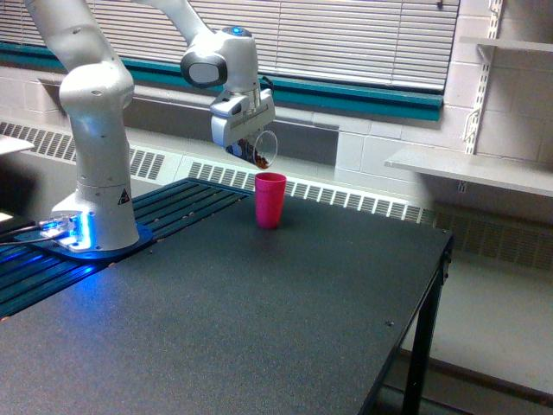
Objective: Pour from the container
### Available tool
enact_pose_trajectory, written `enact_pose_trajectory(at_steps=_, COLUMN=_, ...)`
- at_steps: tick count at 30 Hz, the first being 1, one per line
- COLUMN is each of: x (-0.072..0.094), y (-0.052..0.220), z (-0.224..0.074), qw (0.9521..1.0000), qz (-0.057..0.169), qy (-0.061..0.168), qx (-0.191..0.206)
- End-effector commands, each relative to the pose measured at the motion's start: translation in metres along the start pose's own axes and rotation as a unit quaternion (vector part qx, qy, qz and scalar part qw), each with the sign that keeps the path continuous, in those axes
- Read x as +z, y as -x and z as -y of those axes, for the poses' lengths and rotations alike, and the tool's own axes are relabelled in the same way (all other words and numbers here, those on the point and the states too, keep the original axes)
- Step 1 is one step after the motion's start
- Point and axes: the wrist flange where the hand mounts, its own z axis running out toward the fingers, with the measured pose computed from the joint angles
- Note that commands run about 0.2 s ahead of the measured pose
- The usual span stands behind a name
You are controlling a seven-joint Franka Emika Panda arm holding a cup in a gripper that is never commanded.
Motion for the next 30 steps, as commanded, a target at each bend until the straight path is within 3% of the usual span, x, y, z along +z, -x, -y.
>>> enact_pose_trajectory(at_steps=1, x=0.0026, y=-0.0054, z=-0.0014, qw=0.9999, qz=0.002, qy=0.006, qx=-0.008)
enact_pose_trajectory(at_steps=30, x=0.0081, y=-0.0143, z=-0.0038, qw=0.9998, qz=0.01, qy=0.011, qx=-0.01)
